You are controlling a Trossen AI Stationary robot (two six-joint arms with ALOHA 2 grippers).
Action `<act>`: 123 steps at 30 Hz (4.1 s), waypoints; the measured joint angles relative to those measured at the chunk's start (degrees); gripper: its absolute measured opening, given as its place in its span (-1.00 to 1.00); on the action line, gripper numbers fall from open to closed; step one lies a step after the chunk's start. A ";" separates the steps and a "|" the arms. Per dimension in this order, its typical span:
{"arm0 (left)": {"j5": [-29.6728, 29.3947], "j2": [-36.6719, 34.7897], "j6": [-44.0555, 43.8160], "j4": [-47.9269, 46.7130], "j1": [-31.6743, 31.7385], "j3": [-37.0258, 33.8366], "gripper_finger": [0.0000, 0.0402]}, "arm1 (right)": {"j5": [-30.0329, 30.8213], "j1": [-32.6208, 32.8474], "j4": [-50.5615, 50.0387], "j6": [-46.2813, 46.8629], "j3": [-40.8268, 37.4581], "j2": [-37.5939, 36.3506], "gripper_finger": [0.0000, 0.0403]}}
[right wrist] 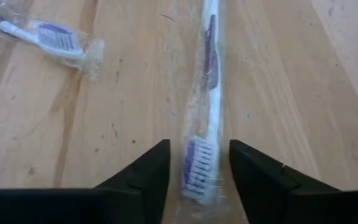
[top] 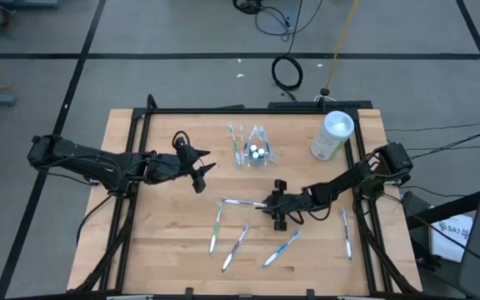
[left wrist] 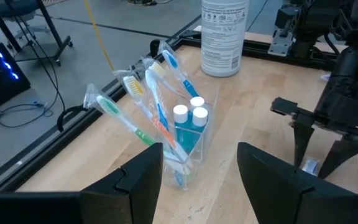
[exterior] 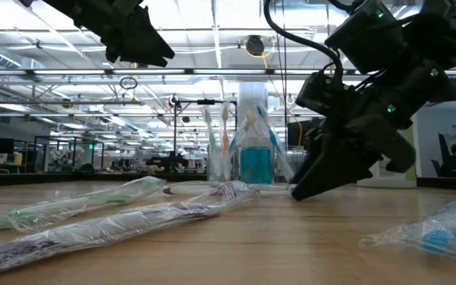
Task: Pick & Place toothbrushing station
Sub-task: Put the top violet toothbrush into the transparent organizer
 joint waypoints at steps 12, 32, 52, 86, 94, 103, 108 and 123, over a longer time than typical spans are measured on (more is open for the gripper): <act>0.02 0.00 -0.02 -0.10 0.00 0.00 0.06 | -1.07 -0.39 -0.30 -0.17 0.00 -0.38 -0.71; -0.02 0.00 0.10 0.11 0.00 0.00 0.06 | 22.90 -0.42 -23.43 -41.84 6.84 -24.81 -0.76; -0.42 -0.01 1.29 0.53 0.00 0.00 0.06 | 33.11 -10.78 -73.06 -62.24 30.77 -24.98 -0.84; -0.46 0.00 -0.01 -0.85 0.00 0.00 0.06 | 35.44 -12.75 -63.40 -91.81 23.06 -25.03 -0.85; -0.47 0.00 -0.02 -0.85 0.00 0.00 0.06 | 29.91 -14.71 -48.61 -99.84 15.22 -25.03 -0.84; -0.46 0.00 -0.48 -0.85 0.00 0.00 0.06 | 29.92 -16.15 -26.80 -104.01 3.98 -25.00 -0.71; -0.46 0.00 -1.03 -0.71 0.00 0.00 0.06 | 28.48 -16.15 -23.32 -101.81 3.17 -24.97 -0.55; -0.42 0.00 -2.64 -0.57 0.01 0.00 0.06 | 30.50 -16.01 -10.83 -94.87 3.18 -29.99 -0.28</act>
